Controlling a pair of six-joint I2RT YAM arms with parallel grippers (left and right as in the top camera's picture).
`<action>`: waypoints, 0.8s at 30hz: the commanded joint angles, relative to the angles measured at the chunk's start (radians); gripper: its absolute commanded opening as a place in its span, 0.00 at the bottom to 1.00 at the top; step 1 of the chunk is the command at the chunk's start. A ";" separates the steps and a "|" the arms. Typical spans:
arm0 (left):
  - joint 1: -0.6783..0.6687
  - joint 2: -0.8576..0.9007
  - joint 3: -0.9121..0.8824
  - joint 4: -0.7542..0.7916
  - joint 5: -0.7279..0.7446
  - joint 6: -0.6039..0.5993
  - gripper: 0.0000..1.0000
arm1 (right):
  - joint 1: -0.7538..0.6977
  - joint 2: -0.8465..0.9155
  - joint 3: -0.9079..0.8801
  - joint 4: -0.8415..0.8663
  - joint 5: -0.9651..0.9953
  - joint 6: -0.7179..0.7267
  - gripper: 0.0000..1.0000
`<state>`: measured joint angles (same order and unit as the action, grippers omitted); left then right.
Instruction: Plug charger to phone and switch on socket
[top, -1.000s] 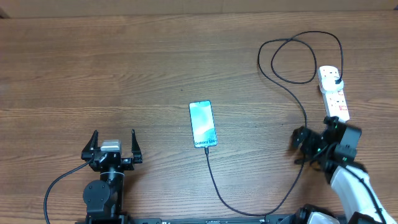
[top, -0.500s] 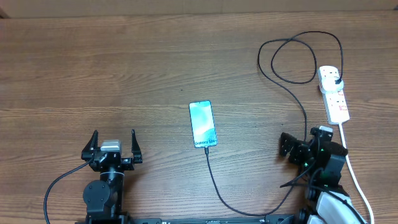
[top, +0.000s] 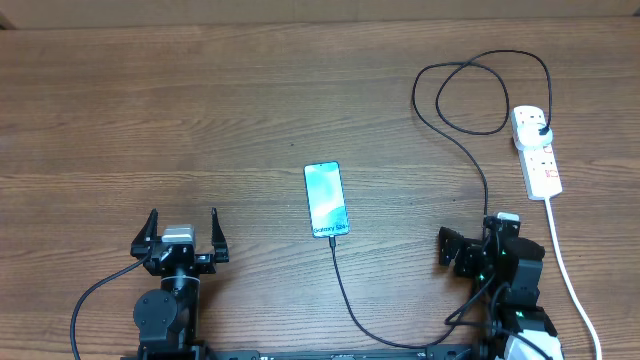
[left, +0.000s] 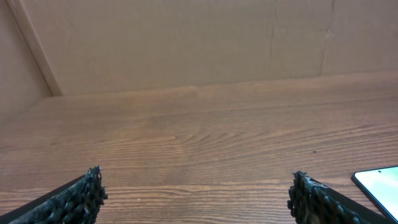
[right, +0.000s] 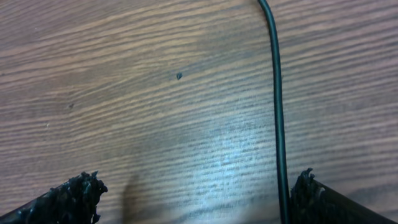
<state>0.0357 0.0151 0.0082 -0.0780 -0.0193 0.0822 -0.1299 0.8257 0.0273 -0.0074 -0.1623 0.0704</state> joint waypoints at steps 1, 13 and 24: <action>0.010 -0.011 -0.004 0.002 0.005 0.016 1.00 | 0.011 -0.068 -0.020 -0.052 0.004 0.007 1.00; 0.010 -0.011 -0.004 0.002 0.005 0.016 0.99 | 0.013 -0.354 -0.020 -0.065 0.002 0.011 1.00; 0.010 -0.011 -0.004 0.002 0.005 0.016 1.00 | 0.078 -0.510 -0.019 -0.066 0.032 0.006 1.00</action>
<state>0.0357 0.0151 0.0082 -0.0780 -0.0193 0.0818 -0.0780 0.3500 0.0181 -0.0761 -0.1509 0.0776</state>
